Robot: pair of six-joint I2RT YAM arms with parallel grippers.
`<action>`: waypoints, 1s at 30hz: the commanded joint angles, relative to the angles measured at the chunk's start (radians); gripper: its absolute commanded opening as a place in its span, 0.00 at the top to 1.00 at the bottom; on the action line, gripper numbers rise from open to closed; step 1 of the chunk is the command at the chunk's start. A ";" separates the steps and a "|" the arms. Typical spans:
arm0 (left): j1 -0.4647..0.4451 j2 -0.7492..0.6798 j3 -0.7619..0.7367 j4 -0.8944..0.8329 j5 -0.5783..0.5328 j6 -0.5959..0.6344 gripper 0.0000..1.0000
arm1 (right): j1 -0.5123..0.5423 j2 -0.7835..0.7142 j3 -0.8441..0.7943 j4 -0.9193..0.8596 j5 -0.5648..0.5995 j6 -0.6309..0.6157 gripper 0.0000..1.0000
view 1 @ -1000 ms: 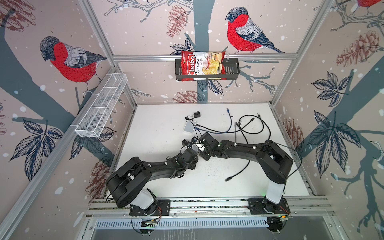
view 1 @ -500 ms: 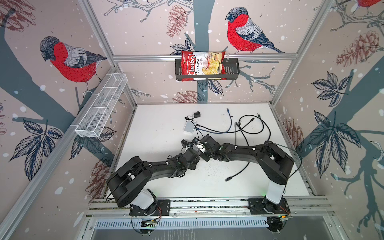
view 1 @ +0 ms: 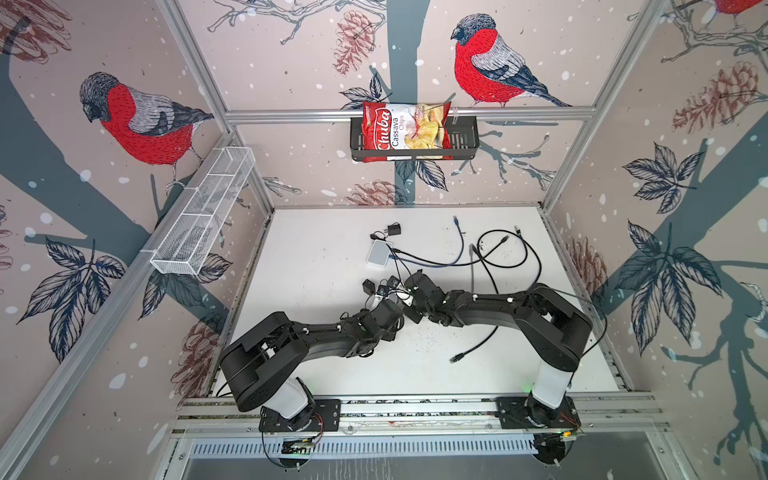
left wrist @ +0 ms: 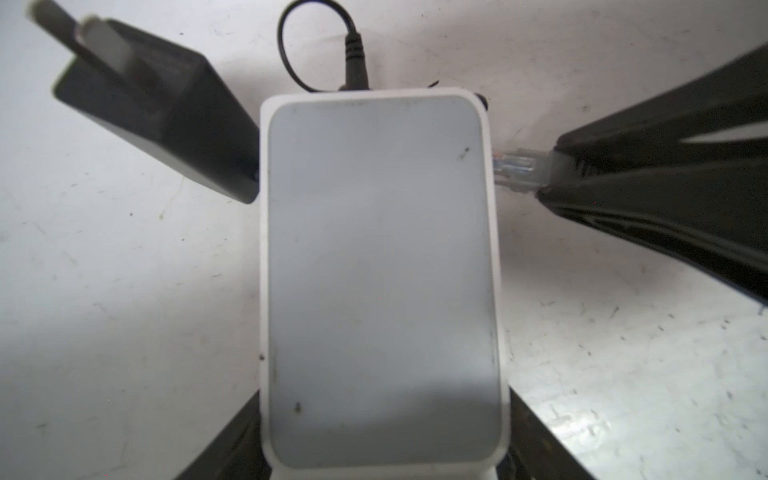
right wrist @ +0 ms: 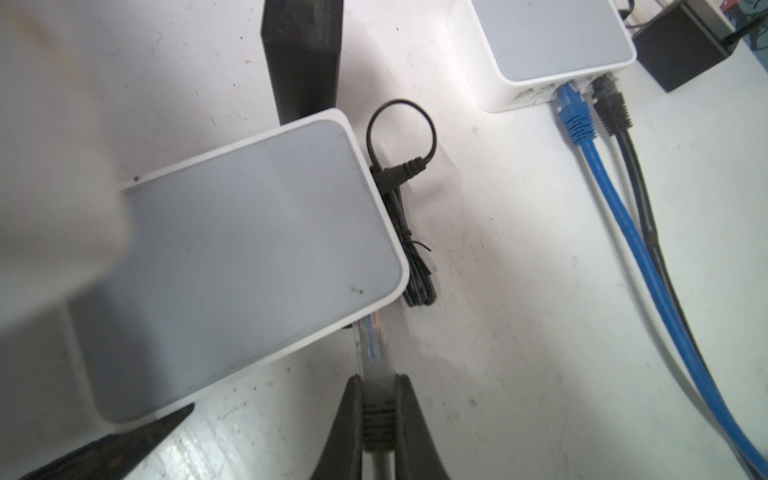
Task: Insert the plug into the switch port
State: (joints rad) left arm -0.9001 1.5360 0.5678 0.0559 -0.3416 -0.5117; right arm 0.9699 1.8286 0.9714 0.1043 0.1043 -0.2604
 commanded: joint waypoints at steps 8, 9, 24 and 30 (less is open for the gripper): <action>-0.040 0.025 0.010 -0.036 0.474 0.295 0.39 | 0.038 -0.017 -0.045 0.168 -0.429 -0.483 1.00; -0.040 0.031 0.011 -0.038 0.468 0.286 0.39 | 0.034 -0.021 -0.053 0.168 -0.432 -0.477 1.00; -0.010 -0.062 -0.026 0.005 0.419 0.099 0.03 | -0.055 -0.109 -0.147 0.158 -0.412 -0.320 1.00; 0.032 -0.153 -0.057 0.024 0.339 -0.060 0.02 | -0.085 -0.138 -0.155 0.153 -0.392 -0.311 1.00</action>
State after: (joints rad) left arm -0.8841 1.4117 0.5198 0.0769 -0.0483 -0.4534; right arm 0.8803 1.7016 0.8223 0.2623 -0.1169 -0.4515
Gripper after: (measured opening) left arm 0.978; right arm 0.125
